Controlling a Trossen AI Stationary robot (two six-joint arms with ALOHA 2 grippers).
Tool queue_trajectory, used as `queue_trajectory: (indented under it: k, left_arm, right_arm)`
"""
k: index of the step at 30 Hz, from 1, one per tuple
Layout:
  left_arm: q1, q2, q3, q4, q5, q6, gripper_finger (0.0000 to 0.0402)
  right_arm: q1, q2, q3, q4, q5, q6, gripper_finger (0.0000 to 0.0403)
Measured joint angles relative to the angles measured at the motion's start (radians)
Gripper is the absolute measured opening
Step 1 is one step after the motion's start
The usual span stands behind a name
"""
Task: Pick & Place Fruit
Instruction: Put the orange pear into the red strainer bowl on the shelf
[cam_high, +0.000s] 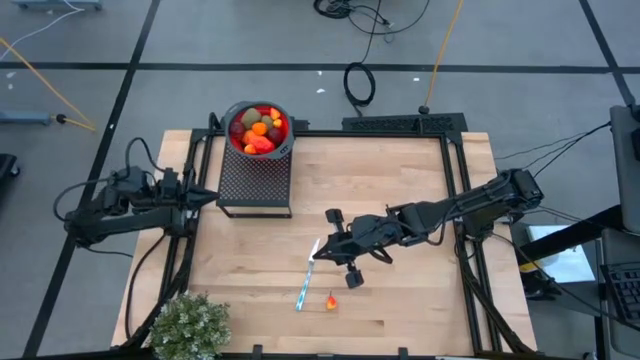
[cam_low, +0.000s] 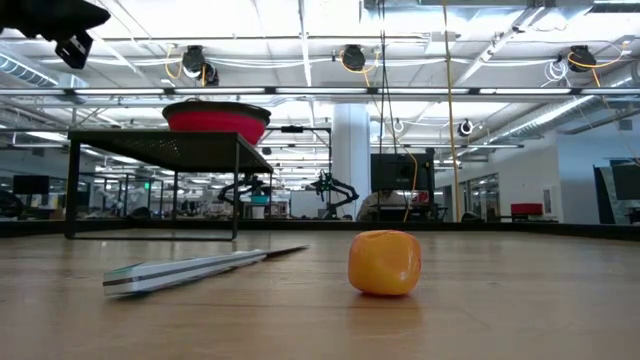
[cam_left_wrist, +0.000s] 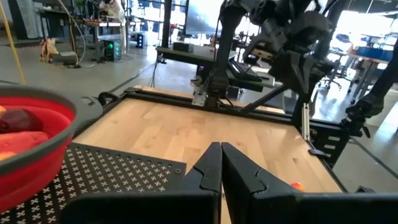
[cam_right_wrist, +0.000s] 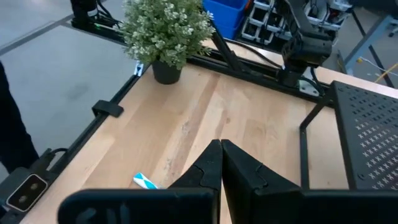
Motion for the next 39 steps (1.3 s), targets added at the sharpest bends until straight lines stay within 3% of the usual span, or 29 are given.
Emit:
queue_trajectory:
  k: [21, 39]
  left_arm:
    - [0.000, 0.000, -0.105, 0.130, 0.115, 0.021, 0.0003]
    - [0.000, 0.000, -0.105, 0.146, 0.051, 0.007, 0.0001]
  right_arm:
    - [-0.008, -0.001, -0.002, -0.142, 0.000, 0.077, 0.0000]
    - [-0.023, -0.001, -0.002, -0.180, 0.000, 0.073, 0.0000]
